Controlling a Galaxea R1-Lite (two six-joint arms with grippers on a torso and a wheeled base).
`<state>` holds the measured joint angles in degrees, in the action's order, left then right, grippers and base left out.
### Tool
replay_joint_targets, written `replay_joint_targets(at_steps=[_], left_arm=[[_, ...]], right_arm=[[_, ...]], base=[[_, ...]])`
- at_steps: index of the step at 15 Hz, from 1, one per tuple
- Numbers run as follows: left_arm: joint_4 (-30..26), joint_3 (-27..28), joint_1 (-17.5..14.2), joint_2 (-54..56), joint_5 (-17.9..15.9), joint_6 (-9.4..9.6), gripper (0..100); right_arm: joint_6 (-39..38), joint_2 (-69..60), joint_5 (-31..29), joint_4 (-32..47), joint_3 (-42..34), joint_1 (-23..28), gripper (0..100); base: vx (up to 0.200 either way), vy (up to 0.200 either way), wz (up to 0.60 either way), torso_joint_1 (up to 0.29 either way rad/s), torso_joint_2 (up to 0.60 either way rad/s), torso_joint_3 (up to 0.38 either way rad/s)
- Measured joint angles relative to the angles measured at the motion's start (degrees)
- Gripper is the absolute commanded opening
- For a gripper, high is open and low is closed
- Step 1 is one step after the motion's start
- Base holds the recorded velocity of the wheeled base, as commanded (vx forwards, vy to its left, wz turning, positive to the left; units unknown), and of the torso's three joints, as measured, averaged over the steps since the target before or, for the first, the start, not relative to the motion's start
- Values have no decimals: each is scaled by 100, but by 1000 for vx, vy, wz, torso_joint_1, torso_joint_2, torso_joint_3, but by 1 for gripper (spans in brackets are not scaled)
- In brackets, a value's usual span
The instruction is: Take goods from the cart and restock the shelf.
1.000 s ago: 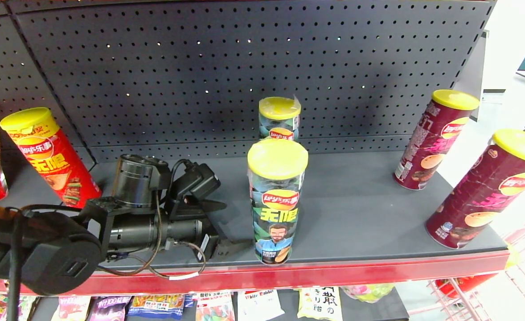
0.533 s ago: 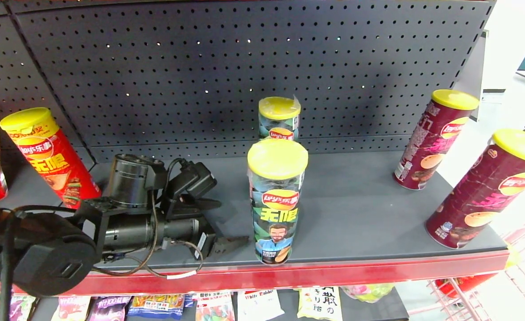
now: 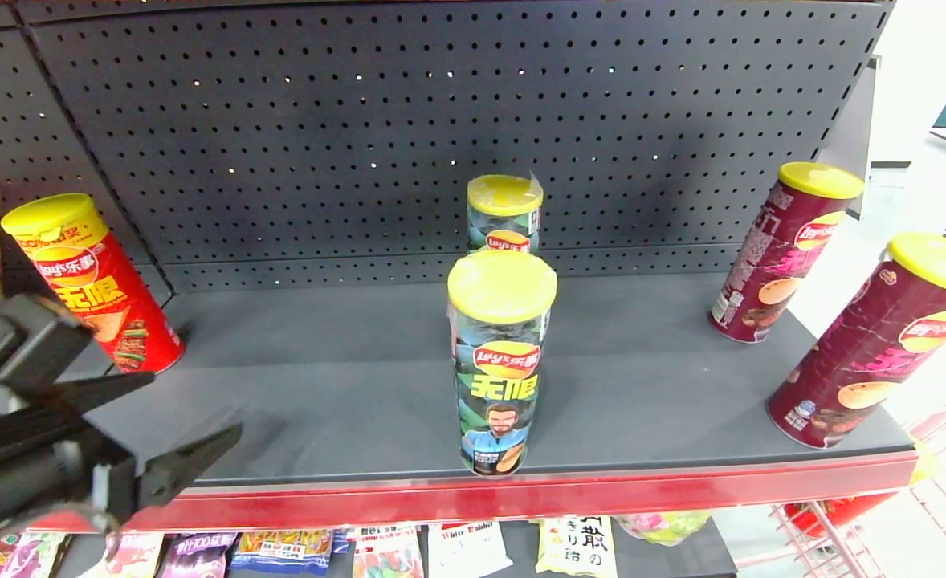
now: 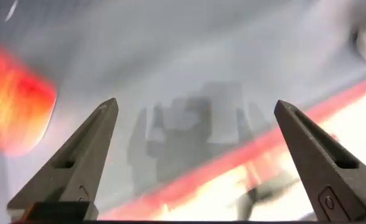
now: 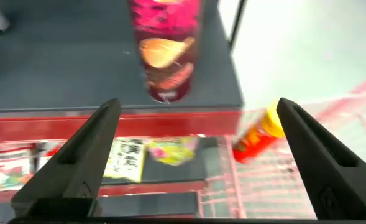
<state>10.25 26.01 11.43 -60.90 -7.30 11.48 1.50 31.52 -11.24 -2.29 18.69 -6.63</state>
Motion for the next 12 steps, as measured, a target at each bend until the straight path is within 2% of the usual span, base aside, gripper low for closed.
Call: replay_joint_targets(at_steps=[2, 3, 4, 7, 11, 12], left_arm=[[-1490, -90, -315, 1218, 227, -101, 100], [-1971, -90, -463, 1668, 323, -137, 100], [-2087, -74, -581, 2014, 380, -144, 100], [-2100, -57, -673, 2533, 389, -144, 100], [-2111, -100, -689, 2809, 405, -139, 100], [-2109, -102, -689, 2844, 405, -139, 100]], right_arm=[[187, -5, 0, 29, -15, 443, 100], [219, -9, 0, 38, -30, 549, 100], [325, -18, -22, 38, -65, 608, 100], [490, -74, -33, 118, -122, 767, 100], [574, -215, -2, 289, -190, 817, 100], [578, -240, -2, 289, -196, 820, 100]], base=[[0, 0, 0, 0, 0, 0], [0, 0, 0, 0, 0, 0], [0, 0, 0, 0, 0, 0], [0, 0, 0, 0, 0, 0], [-200, 0, 0, 8, 1, 5], [0, 0, 0, 0, 0, 0]])
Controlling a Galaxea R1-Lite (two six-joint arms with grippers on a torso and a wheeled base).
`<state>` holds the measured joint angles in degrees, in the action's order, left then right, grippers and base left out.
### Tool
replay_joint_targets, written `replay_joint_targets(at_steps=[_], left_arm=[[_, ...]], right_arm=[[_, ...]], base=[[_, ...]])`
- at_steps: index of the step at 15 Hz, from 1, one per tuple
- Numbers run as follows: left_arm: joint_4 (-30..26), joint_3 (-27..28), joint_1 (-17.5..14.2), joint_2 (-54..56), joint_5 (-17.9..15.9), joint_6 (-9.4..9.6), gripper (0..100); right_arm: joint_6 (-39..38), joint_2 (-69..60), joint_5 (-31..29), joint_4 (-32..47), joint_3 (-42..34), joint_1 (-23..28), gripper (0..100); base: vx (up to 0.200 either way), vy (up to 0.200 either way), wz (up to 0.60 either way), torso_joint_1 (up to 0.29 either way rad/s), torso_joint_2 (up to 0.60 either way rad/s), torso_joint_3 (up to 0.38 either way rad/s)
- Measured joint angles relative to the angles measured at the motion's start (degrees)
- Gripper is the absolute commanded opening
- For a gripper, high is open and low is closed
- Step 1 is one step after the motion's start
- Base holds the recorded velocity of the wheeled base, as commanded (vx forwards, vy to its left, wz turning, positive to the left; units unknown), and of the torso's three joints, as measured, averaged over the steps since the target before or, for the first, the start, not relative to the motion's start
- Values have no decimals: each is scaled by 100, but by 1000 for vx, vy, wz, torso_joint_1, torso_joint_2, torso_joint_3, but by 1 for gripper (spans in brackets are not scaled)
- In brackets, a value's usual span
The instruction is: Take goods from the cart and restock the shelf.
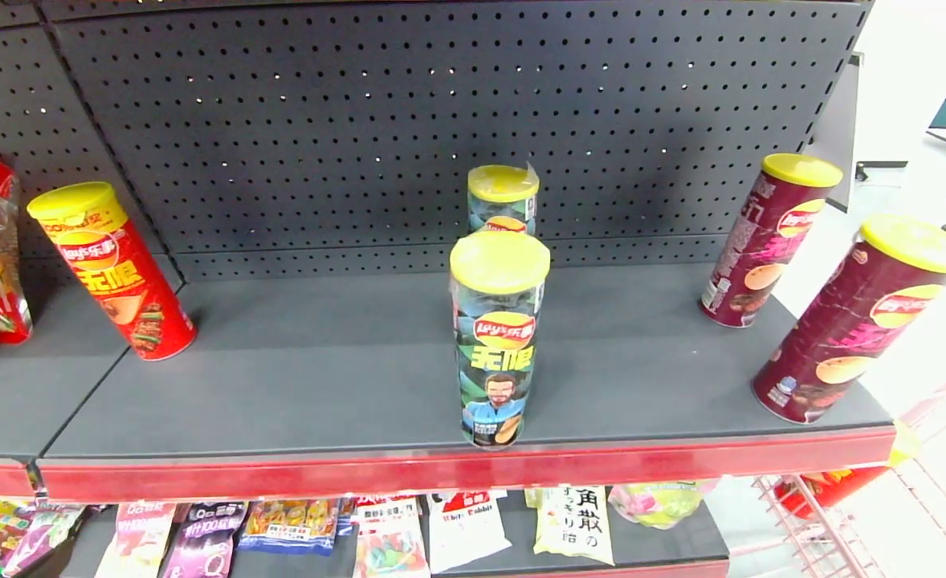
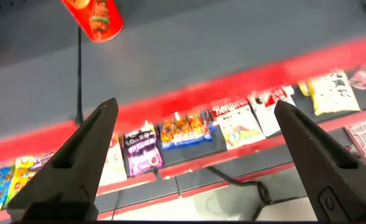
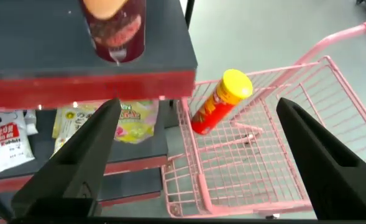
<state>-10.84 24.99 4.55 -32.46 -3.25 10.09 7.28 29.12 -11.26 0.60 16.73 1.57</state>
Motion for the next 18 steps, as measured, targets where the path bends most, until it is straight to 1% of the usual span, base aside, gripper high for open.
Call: replay_joint_targets(at_steps=[2, 4, 7, 10, 16, 18], left_arm=[[-2, -20, 0, 61, -16, 16, 100], [4, -94, 0, 162, -22, 104, 100], [6, -219, 7, 300, -44, 129, 100], [13, -319, 18, 407, -76, 158, 100], [11, -378, 29, 449, -178, 307, 100], [11, -413, 30, 477, -202, 375, 100]], right_arm=[[0, -32, 2, 2, -9, 0, 100], [0, -46, 7, 0, -27, 0, 100], [40, -66, 18, 2, -59, -17, 100], [63, -77, 18, 6, -63, -23, 100], [63, -84, 27, 0, -138, -26, 100], [62, -84, 34, -2, -140, -26, 100]], base=[[0, 0, 0, 0, 0, 0], [0, 0, 0, 0, 0, 0], [0, 0, 0, 0, 0, 0], [0, -200, 0, -1, 4, 1], [0, -200, 0, 3, 4, 1], [0, 0, 0, 0, 0, 0]])
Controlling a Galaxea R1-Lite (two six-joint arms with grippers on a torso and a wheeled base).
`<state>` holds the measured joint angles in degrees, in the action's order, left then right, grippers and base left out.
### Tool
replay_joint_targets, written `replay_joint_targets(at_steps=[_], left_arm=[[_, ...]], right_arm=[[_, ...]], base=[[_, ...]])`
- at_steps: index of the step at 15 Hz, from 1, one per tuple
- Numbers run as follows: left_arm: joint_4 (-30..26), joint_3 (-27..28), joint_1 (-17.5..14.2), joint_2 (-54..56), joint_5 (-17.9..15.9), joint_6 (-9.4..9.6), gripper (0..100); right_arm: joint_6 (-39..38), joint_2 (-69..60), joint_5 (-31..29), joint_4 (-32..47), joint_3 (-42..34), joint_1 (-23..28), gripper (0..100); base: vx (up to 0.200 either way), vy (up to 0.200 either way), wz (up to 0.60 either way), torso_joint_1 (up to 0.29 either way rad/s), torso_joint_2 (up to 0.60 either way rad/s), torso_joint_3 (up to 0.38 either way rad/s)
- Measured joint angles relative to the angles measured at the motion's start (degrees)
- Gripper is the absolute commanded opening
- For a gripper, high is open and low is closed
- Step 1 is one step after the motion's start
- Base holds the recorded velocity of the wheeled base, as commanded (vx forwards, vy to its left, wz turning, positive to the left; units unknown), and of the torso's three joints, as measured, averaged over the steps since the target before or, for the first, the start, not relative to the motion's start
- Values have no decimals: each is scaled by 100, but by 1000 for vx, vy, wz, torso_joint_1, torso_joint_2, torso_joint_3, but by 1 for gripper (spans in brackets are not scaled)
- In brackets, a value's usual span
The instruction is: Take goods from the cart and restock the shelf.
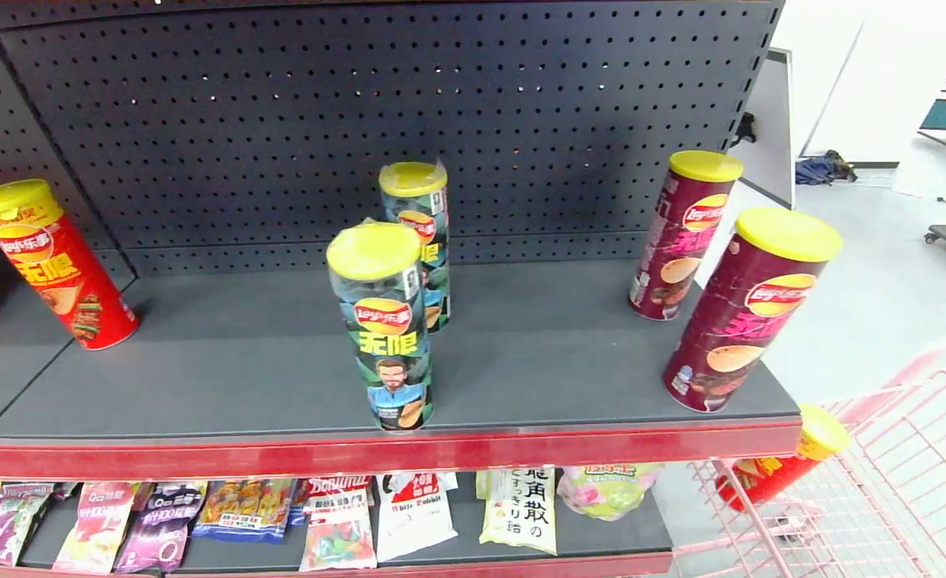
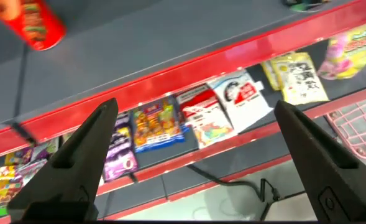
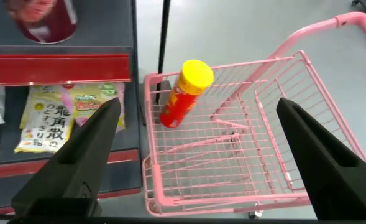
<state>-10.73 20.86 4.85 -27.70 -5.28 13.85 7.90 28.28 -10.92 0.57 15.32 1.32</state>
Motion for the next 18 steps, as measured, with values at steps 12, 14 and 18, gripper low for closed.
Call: replay_joint_targets(at_steps=[12, 14, 18], left_arm=[[-35, -99, 7, 651, -488, 22, 100], [-35, -99, 2, 780, -563, 22, 100], [-46, -282, 5, 1270, -1079, 16, 100]], right_arm=[[0, -4, 1, 5, -11, -6, 100], [0, -6, 0, 2, -52, -2, 100], [101, -141, -13, -13, -260, 2, 100]], base=[[0, 0, -500, 4, 0, 2], [0, 0, 0, 0, 0, 0], [0, 0, 0, -49, 109, 63]])
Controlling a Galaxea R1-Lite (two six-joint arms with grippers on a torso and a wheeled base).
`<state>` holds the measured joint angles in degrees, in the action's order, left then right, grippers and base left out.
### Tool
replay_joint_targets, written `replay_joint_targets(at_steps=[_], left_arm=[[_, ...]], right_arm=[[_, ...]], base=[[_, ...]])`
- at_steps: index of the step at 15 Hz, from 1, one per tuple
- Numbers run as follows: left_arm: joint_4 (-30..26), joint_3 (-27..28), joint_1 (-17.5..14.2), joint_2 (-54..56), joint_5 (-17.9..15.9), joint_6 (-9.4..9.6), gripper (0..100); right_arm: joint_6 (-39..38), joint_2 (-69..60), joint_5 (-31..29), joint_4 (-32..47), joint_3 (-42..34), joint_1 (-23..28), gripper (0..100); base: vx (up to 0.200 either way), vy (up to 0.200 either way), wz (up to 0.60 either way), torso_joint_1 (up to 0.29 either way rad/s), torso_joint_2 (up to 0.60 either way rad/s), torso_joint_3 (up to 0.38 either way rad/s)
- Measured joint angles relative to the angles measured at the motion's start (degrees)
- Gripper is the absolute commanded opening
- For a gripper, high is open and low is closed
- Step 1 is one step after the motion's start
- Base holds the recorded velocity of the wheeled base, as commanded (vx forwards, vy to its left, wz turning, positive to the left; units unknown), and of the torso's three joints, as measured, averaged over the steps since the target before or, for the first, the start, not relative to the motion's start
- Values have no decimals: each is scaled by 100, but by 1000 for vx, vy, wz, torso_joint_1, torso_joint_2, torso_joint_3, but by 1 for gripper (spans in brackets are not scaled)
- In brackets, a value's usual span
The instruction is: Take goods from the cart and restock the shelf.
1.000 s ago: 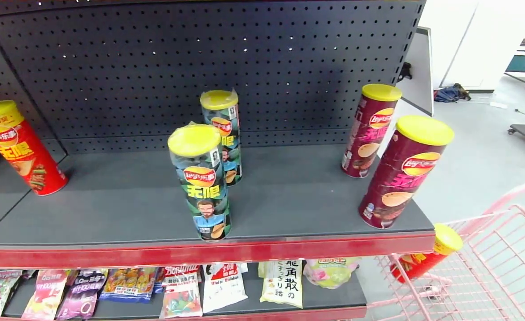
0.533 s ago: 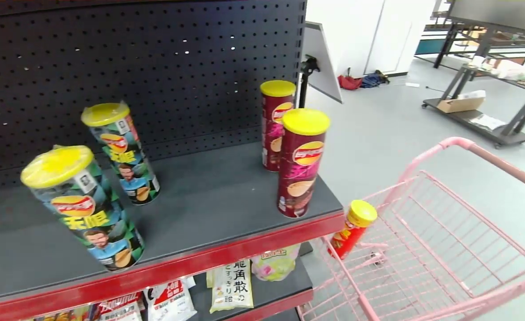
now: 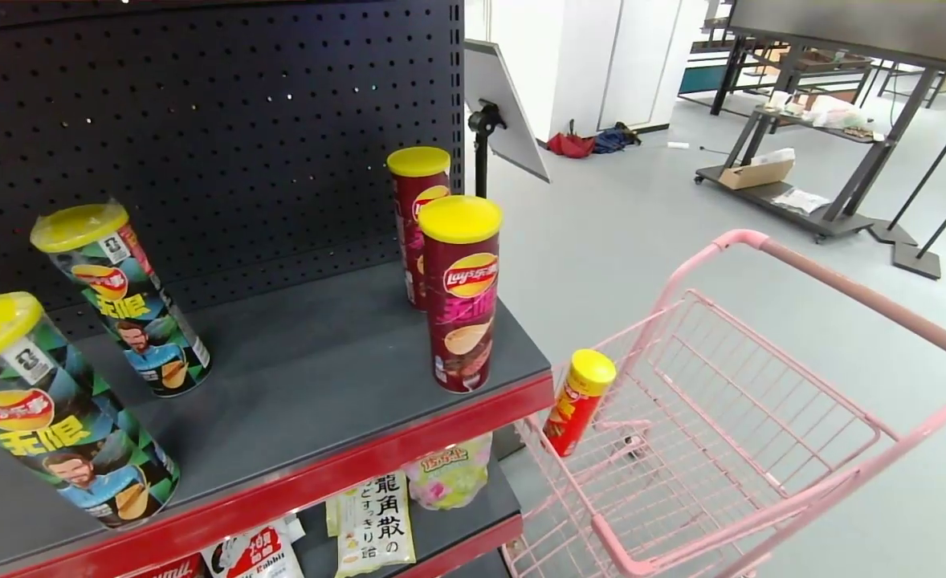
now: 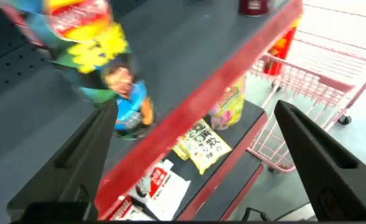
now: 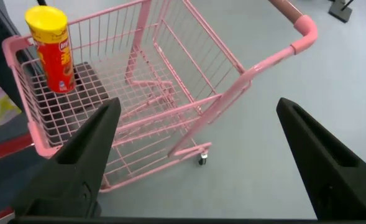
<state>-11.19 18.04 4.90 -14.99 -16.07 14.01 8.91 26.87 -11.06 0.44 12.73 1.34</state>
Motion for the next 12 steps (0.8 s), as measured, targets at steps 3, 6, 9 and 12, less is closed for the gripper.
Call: replay_joint_targets(at_steps=[3, 6, 9, 12], left_arm=[[-18, -416, 5, 585, -55, -2, 100], [-5, -628, -6, 877, -54, 5, 100], [-5, -664, -6, 973, -54, 5, 100], [-7, -685, -6, 1001, -54, 5, 100]], right_arm=[[6, -160, -7, 16, -135, 4, 100], [9, -333, -5, 16, -289, 4, 100], [6, -468, -2, 21, -429, -5, 100], [4, -512, 4, 18, -492, -2, 100]], base=[[0, 0, 0, -134, 351, 204], [0, 0, 0, -132, 372, 229], [0, 0, 0, -154, 400, 243], [0, 0, 0, -176, 517, 331]])
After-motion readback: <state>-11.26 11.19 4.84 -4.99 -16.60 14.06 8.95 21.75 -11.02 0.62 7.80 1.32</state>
